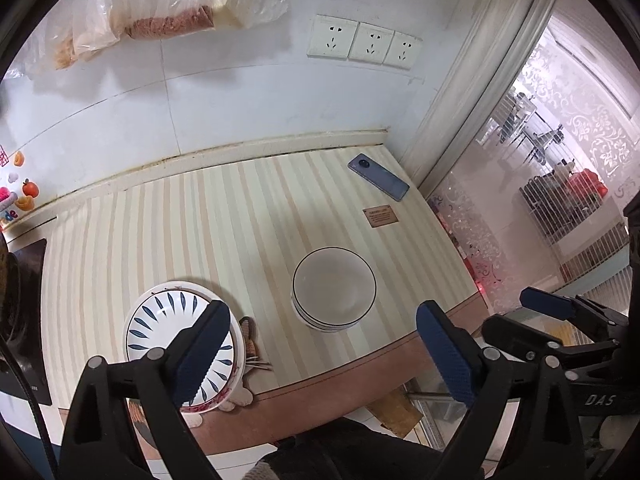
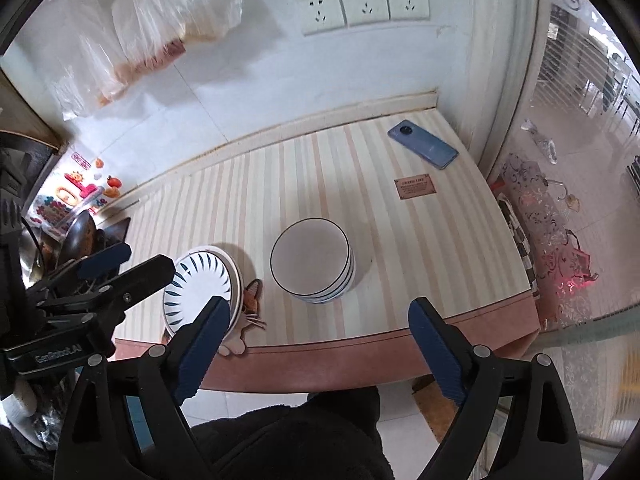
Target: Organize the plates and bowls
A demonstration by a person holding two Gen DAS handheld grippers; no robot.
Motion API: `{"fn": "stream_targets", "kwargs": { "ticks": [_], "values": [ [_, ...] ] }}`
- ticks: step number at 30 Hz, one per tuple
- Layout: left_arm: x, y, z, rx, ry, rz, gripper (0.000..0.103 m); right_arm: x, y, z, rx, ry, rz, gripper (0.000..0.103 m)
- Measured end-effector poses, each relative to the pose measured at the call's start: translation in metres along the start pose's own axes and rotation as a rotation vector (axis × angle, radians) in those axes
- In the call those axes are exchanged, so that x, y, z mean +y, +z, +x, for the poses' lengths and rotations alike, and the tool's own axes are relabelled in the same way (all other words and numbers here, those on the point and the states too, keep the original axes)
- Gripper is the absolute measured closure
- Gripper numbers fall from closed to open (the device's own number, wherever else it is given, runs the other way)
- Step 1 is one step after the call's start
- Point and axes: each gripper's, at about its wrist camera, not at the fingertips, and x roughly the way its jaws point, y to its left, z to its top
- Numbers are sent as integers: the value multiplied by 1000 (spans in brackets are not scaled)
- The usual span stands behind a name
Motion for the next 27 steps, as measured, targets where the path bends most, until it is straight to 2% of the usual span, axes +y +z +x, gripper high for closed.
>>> {"fn": "stream_targets", "kwargs": {
  "ticks": [5, 8, 12, 15, 21, 27],
  "values": [
    [-1, -1, 1, 1, -6, -4, 7, -4, 0, -12, -23, 1, 15, 10],
    [1, -1, 6, -21, -35, -24, 7, -11, 2, -10, -22, 15, 36, 9],
    [0, 2, 19, -63, -24, -16, 7, -23, 10, 10, 2, 22, 49, 9],
    [2, 6, 39, -49, -31, -21, 7, -34, 15, 34, 38, 27, 69, 9],
    [7, 17, 97, 56, -23, -17, 7, -62, 22, 96, 133, 64, 134, 9],
    [17, 20, 165, 191, -45, -59, 8, -83, 24, 169, 246, 180, 195, 9]
  ]
}}
